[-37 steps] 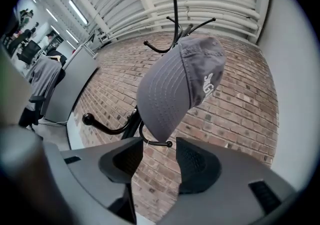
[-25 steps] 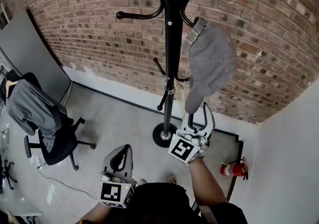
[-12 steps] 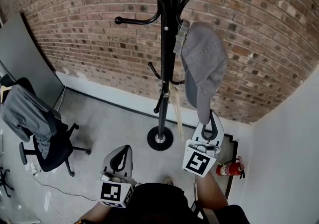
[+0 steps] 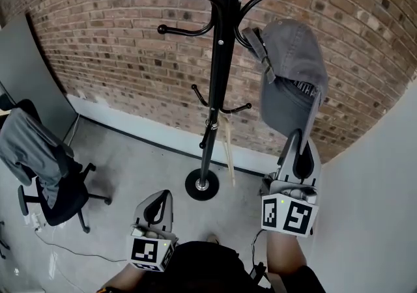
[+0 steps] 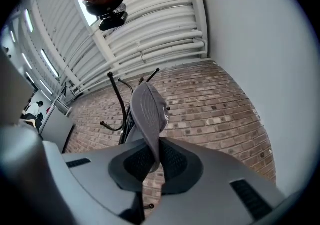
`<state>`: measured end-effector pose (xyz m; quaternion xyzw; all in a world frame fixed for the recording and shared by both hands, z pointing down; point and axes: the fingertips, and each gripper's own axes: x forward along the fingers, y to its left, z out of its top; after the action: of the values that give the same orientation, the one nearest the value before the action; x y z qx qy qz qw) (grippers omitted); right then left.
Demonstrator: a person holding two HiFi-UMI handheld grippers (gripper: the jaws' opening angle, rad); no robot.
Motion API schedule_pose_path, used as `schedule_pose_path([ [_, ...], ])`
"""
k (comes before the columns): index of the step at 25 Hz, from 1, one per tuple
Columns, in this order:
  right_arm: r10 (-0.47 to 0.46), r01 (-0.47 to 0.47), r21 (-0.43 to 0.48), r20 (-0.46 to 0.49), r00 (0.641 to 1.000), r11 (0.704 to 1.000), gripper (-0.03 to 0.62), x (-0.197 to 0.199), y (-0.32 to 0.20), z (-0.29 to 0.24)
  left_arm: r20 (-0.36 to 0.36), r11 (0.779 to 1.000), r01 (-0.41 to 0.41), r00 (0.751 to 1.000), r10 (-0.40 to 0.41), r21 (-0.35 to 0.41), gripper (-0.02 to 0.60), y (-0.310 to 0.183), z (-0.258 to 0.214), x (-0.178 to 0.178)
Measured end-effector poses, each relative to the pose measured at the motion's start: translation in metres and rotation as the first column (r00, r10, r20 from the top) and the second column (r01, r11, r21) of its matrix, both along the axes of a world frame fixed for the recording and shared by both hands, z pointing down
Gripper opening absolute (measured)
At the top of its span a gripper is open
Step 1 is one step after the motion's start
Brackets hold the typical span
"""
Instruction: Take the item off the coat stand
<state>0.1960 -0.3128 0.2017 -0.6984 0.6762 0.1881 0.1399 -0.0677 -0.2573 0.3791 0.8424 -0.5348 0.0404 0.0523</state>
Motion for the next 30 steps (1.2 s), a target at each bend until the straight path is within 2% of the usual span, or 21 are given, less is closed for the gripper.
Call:
schedule_pose_path([
  [9,0.011,-0.014,0.094,0.032,0.999,0.995,0.031,0.017,0.001,-0.068,-0.025,0.999,0.033,0.999,-0.033,0.008,0.025,0.010,-0.003,-0.009],
  [15,0.041,-0.054,0.135,0.099,0.994,0.989,0.031,0.046,0.019,-0.087,-0.034,0.999,0.041,0.999,-0.041,-0.002,0.025,0.014,0.000,-0.016],
  [19,0.049,-0.068,0.099,0.178,0.983,0.993,0.031,0.075,0.037,-0.077,-0.026,0.999,0.044,0.999,-0.044,-0.008,0.025,0.014,0.000,-0.018],
  [22,0.060,-0.071,0.051,0.199,0.978,0.996,0.031,0.086,0.052,-0.061,-0.028,1.000,0.020,0.999,-0.020,-0.008,0.025,0.016,0.004,-0.015],
  [30,0.037,-0.017,-0.093,0.213,0.976,0.996,0.031,0.083,0.091,-0.009,-0.020,0.999,-0.046,0.999,0.045,-0.028,0.025,0.014,0.008,0.003],
])
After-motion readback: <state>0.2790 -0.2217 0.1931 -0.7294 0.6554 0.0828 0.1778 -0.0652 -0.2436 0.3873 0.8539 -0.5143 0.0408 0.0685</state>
